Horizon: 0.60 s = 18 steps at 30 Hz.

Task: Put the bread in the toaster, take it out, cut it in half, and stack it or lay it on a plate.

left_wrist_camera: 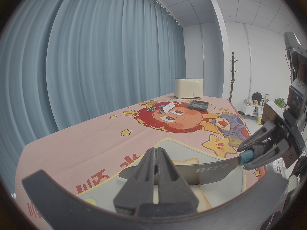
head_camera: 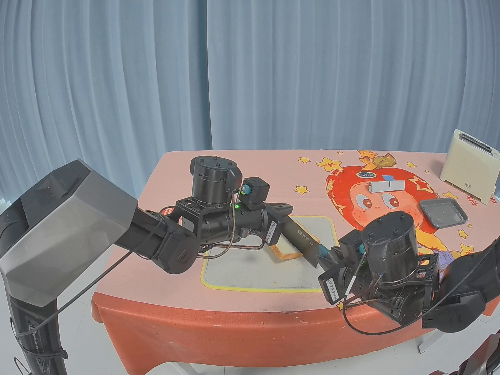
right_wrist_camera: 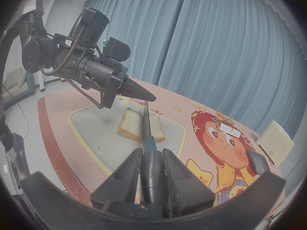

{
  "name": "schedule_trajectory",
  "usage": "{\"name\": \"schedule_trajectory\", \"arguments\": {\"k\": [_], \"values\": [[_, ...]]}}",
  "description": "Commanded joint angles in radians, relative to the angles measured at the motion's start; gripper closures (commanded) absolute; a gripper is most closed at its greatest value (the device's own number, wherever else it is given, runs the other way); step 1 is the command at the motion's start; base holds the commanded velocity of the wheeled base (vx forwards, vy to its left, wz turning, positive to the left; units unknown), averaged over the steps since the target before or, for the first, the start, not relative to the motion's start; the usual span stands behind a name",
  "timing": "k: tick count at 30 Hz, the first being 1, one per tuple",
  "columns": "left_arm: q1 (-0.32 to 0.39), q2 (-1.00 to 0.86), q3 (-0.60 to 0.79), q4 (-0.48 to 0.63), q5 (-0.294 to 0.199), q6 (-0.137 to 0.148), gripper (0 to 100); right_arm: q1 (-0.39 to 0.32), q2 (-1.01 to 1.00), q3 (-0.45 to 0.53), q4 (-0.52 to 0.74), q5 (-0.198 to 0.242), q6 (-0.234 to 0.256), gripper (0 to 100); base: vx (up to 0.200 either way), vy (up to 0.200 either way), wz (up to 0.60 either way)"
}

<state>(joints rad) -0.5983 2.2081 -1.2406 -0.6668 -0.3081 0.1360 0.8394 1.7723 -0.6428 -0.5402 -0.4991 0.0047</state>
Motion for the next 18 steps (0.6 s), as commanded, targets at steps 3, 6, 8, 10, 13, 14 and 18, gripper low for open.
{"name": "schedule_trajectory", "arguments": {"k": [3, 6, 8, 10, 13, 14, 18], "values": [[0.003, -0.001, 0.021, -0.011, 0.0, 0.001, 100, 0.001, -0.008, -0.003, -0.003, 0.001, 0.0, 100, 0.0, 0.0, 0.0], [0.003, 0.001, 0.023, -0.013, 0.0, 0.001, 100, -0.002, -0.002, -0.003, -0.003, 0.001, 0.0, 100, 0.0, 0.0, 0.0], [0.002, -0.002, 0.017, -0.013, -0.002, -0.001, 100, -0.003, 0.002, -0.005, -0.003, 0.001, 0.0, 100, 0.0, 0.0, 0.0], [0.0, -0.005, 0.012, -0.008, -0.002, 0.001, 100, -0.003, 0.004, -0.005, -0.003, 0.002, 0.0, 100, 0.0, 0.0, 0.0], [-0.003, -0.005, 0.015, -0.005, 0.0, -0.001, 100, -0.002, 0.004, -0.005, -0.001, 0.001, 0.0, 100, 0.0, 0.0, 0.0], [-0.003, -0.002, 0.017, -0.005, 0.0, -0.001, 100, -0.003, 0.004, -0.003, -0.003, 0.001, 0.0, 100, 0.0, 0.0, 0.0], [0.002, 0.004, 0.023, -0.008, 0.0, -0.001, 100, 0.001, -0.004, -0.005, -0.003, 0.001, 0.0, 100, 0.0, 0.0, 0.0]]}}
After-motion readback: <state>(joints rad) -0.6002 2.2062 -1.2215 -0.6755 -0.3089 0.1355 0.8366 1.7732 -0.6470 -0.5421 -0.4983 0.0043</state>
